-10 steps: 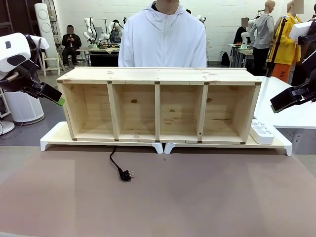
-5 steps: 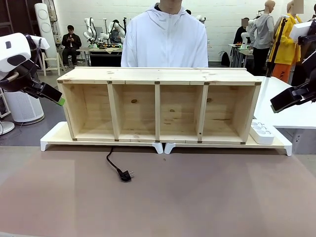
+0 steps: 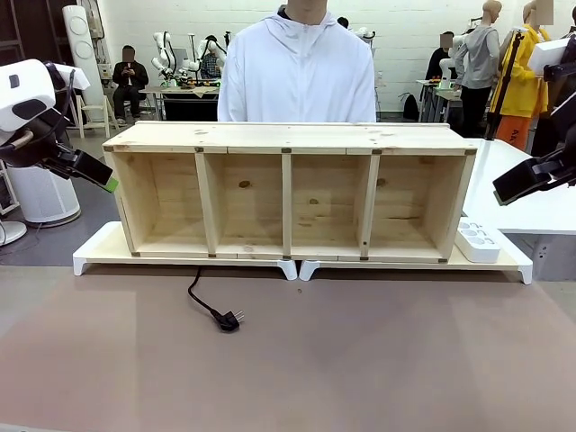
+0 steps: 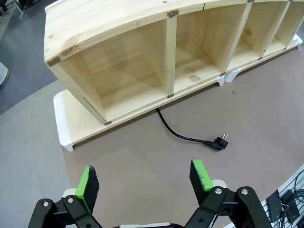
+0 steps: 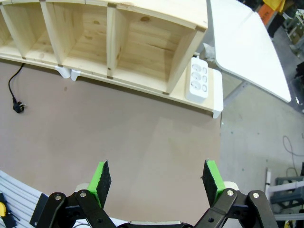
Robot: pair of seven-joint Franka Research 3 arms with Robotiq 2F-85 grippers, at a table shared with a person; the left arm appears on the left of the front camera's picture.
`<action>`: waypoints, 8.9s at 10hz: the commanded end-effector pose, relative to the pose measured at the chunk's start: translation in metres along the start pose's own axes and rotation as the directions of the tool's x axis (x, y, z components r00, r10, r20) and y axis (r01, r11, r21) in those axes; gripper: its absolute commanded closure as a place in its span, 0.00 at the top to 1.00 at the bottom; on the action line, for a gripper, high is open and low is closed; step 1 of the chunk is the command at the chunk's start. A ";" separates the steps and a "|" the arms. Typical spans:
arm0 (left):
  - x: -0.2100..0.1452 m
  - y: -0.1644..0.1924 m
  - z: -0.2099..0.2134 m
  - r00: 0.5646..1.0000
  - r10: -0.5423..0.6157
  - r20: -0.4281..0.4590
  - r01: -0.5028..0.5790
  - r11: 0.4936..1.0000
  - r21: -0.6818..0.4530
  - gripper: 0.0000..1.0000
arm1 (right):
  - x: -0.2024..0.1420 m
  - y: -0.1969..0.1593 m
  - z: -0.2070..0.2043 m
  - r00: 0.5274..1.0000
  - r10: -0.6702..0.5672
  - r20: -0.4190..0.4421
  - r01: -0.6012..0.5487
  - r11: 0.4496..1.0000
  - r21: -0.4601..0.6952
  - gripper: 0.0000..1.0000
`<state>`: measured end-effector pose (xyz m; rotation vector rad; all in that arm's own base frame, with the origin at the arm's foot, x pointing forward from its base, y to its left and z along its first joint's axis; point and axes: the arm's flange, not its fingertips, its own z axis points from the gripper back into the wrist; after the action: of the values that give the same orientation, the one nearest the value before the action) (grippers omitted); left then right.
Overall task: Perform cable management.
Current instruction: When the cord part of the Power Cable appears at the lower middle area of the table and stops, grasp the cord part of the Power Cable, then pull the grasped Power Cable to the location of the Power Strip.
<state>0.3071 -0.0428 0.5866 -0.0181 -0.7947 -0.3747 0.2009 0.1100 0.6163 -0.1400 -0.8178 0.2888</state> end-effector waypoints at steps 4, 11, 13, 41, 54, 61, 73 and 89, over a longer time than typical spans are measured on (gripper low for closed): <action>0.002 0.000 -0.003 1.000 0.013 0.009 -0.013 1.000 0.001 1.00 | 0.001 -0.001 -0.003 1.000 -0.003 -0.002 0.003 1.000 -0.002 1.00; 0.002 0.000 -0.003 1.000 0.013 0.009 -0.013 1.000 0.001 1.00 | 0.001 -0.001 -0.003 1.000 -0.003 -0.002 0.003 1.000 -0.002 1.00; 0.002 0.000 -0.003 1.000 0.013 0.009 -0.013 1.000 0.001 1.00 | 0.012 0.013 -0.007 0.998 0.063 -0.021 -0.063 0.997 0.043 1.00; 0.002 0.000 -0.003 1.000 0.013 0.009 -0.013 1.000 0.001 1.00 | 0.087 0.382 -0.243 0.733 0.669 0.125 -0.629 0.595 0.500 1.00; 0.002 0.000 -0.003 1.000 0.013 0.009 -0.013 1.000 0.001 1.00 | 0.079 0.402 -0.311 0.708 0.696 0.114 -0.574 0.475 0.667 1.00; 0.002 0.000 -0.003 1.000 0.013 0.009 -0.013 1.000 0.001 1.00 | 0.068 0.433 -0.366 0.685 0.727 0.042 -0.491 0.418 0.765 1.00; 0.002 0.000 -0.003 1.000 0.013 0.009 -0.013 1.000 0.001 1.00 | 0.066 0.435 -0.381 0.687 0.724 0.063 -0.500 0.408 0.764 0.21; 0.002 0.000 -0.003 1.000 0.013 0.009 -0.013 1.000 0.001 1.00 | 0.065 0.436 -0.380 0.682 0.730 0.052 -0.510 0.423 0.749 0.00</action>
<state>0.3078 -0.0435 0.5858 -0.0157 -0.7926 -0.3753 0.4354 0.5404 0.3031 0.2716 -0.2608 1.2901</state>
